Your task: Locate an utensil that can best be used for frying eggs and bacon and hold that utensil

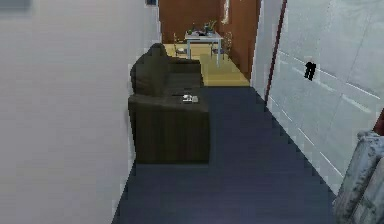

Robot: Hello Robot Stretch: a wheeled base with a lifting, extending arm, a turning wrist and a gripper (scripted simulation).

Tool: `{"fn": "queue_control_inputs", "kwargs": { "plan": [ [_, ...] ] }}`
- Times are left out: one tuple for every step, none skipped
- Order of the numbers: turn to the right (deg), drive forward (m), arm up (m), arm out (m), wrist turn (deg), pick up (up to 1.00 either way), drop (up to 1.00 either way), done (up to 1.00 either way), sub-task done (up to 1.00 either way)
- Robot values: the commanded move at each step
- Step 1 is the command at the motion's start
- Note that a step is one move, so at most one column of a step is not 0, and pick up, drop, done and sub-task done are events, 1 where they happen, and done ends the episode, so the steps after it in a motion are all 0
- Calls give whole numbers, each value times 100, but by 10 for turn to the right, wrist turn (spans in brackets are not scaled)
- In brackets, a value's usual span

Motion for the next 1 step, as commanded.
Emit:
{"fn": "queue_control_inputs", "kwargs": {
  "plan": [
    [240, 0, 0, 0, 0, 0, 0, 0, 0]
  ]
}}
